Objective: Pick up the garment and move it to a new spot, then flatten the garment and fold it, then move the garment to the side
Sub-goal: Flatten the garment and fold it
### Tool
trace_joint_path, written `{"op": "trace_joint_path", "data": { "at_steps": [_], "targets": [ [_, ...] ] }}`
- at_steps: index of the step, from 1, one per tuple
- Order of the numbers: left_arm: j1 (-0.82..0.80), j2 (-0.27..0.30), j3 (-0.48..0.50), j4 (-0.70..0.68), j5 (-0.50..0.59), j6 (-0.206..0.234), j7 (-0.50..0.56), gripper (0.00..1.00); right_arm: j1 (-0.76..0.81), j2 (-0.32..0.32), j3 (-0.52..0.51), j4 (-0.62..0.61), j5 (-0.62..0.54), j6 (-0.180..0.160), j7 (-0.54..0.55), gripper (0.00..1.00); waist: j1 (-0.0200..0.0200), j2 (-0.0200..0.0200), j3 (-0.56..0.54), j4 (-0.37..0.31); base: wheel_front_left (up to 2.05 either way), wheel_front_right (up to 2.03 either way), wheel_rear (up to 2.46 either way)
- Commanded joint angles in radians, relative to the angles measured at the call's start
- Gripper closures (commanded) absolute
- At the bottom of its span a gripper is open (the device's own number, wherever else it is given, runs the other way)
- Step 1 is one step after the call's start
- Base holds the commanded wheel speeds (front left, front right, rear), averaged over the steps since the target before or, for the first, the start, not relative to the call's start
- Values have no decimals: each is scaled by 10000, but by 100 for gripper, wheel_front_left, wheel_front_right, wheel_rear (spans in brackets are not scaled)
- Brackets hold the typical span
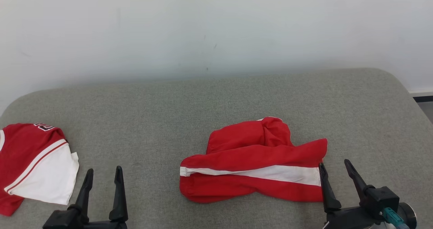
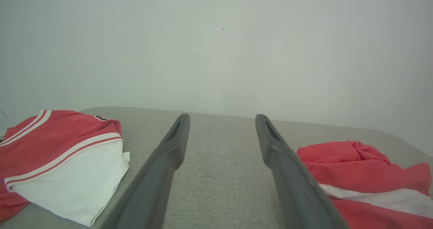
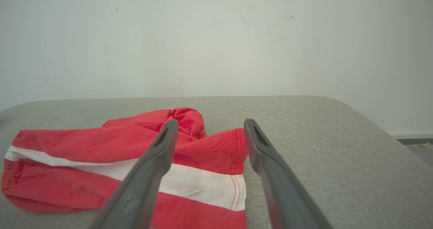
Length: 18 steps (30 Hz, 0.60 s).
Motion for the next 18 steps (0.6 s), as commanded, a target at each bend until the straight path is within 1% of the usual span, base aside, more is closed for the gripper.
{"op": "trace_joint_path", "data": {
  "at_steps": [1, 5, 10, 18],
  "targets": [
    [87, -25, 58, 23, 49, -52, -7, 0, -31, -67, -8, 12, -10, 10, -49, 0, 0, 0, -36, -1, 0, 0, 0],
    [216, -176, 340, 362, 347, -327, -7, 0, -55, -317, 150, 191, 31, 9, -100, 0, 0, 0, -153, -34, 0, 0, 0],
    [300, -309, 518, 853, 376, -638, -9, 0, 23, -513, 253, 406, 157, 10, -93, 0, 0, 0, -243, -38, 0, 0, 0],
    [221, -388, 741, 1135, 462, -853, -8, 0, 26, -479, 292, 528, 230, 10, -98, 0, 0, 0, -226, -54, 0, 0, 0]
  ]
}}
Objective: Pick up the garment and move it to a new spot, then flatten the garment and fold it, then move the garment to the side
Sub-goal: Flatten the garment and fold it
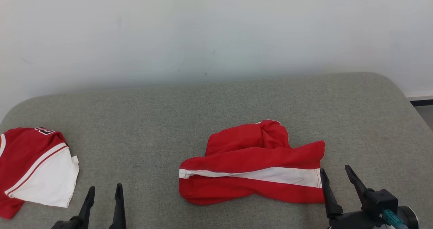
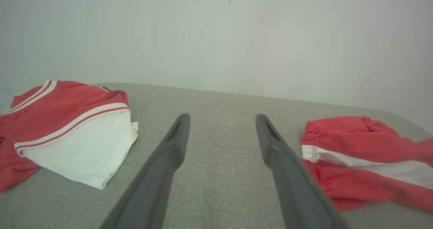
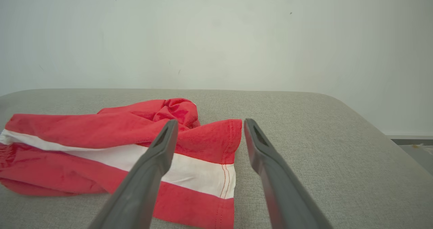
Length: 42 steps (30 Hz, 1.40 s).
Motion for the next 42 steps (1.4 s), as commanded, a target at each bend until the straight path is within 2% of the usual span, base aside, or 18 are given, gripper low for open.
{"op": "trace_joint_path", "data": {
  "at_steps": [1, 11, 18, 31, 42],
  "targets": [
    [-19, -26, 63, 23, 22, -60, -8, 0, 21, -4, 13, 16, 53, 9, -60, 0, 1, 0, 15, -4, 0, 0, 0],
    [-111, -58, 43, 116, 183, -209, -8, 0, -41, 71, 6, 64, 77, 9, -94, 0, 1, 0, 80, -42, 0, 0, 0],
    [-325, -58, -441, 435, -49, -379, -8, 0, -176, 96, 85, 108, 101, 10, -92, 0, 1, 0, 248, -109, 0, 0, 0],
    [-2250, 52, -2357, 3074, -552, -558, 13, 0, -974, 63, 284, 980, 432, 9, 412, 0, 1, 0, 968, -647, 0, 0, 0],
    [-3677, 357, -3313, 4611, -1299, -565, 0, 0, -1960, -141, 880, 2193, 841, 9, 238, 0, 1, 0, 1539, -893, 0, 0, 0]
  ]
}}
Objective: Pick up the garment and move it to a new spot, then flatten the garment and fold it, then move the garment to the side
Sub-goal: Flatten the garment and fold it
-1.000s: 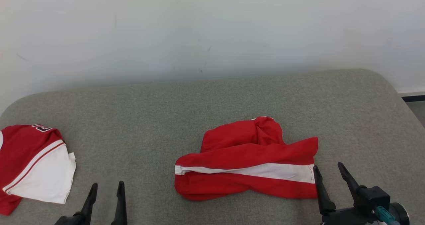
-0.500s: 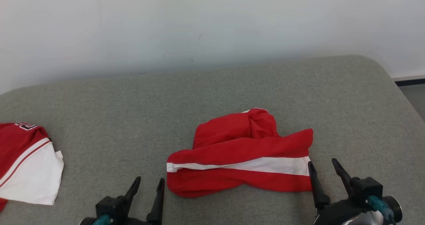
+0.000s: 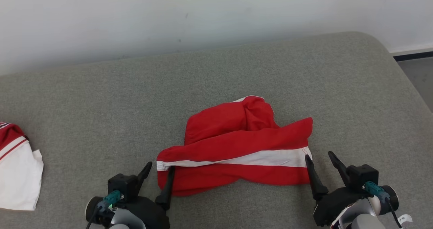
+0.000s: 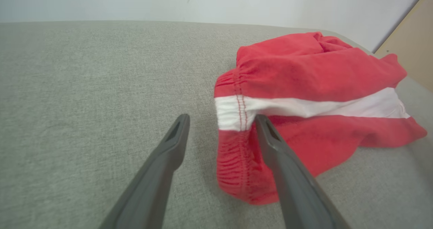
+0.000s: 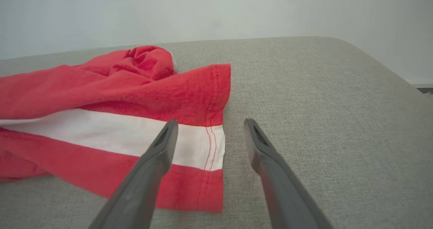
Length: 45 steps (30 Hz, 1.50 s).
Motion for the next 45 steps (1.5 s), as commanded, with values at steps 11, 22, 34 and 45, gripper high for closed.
{"op": "trace_joint_path", "data": {
  "at_steps": [11, 22, 34, 45],
  "targets": [
    [-109, 315, -431, -631, -409, 18, -13, 100, -826, -152, 493, 1212, 1022, 10, 144, 0, -2, -2, 336, 67, 0, 0, 0],
    [-276, 386, -661, -766, -489, 17, -12, 100, -1746, -24, 980, 2456, 1834, 9, 545, 0, -2, -2, 692, 243, 0, 0, 0],
    [-329, 409, -707, -813, -524, 17, -13, 100, -2092, -31, 1878, 2771, 2319, 10, 120, 0, -2, -2, 759, 187, 0, 0, 0],
    [-184, 329, -670, -743, -550, 17, -13, 100, -1986, -29, 1465, 2693, 1928, 9, -418, 0, -2, -2, 603, 133, 0, 0, 0]
  ]
}}
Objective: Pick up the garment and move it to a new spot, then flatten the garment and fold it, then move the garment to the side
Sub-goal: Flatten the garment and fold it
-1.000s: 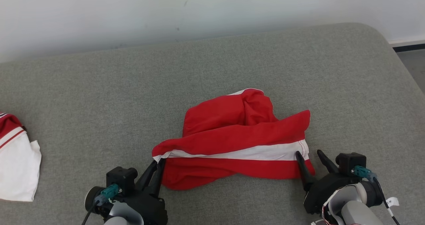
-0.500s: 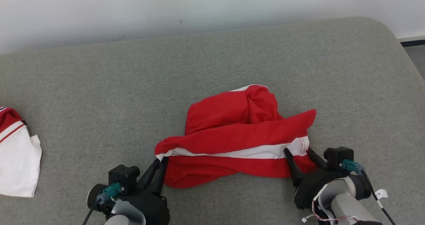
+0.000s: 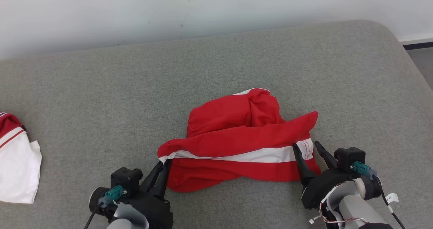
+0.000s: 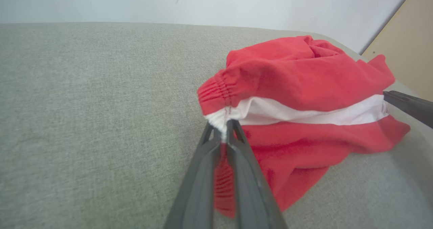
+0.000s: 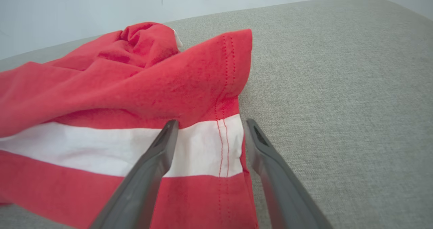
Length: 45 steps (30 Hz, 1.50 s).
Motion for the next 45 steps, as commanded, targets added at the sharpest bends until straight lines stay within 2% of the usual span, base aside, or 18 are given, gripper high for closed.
{"op": "trace_joint_path", "data": {
  "at_steps": [1, 11, 27, 37, 45],
  "targets": [
    [23, -3, 19, 24, -34, 19, -8, 100, 25, -5, -76, 8, -64, 12, 6, 0, 0, 0, -24, 23, 0, 0, 0],
    [40, 87, -64, 36, -80, 19, -8, 100, -264, 51, -62, 289, 126, 12, 921, 0, 0, 0, -18, 165, 0, 0, 0],
    [307, 59, 76, 38, -152, 19, -8, 100, 200, 76, 771, -87, 31, 11, 950, 0, 0, 0, -306, 38, 0, 0, 0],
    [425, 58, 158, 86, -187, 19, -8, 100, 355, 15, 1197, -759, 52, 12, 909, 0, 0, 0, -482, 52, 0, 0, 0],
    [390, 103, 256, 9, -136, 19, -8, 100, 352, -283, 444, -894, 17, 12, 1177, 0, 0, 0, -459, 79, 0, 0, 0]
  ]
}}
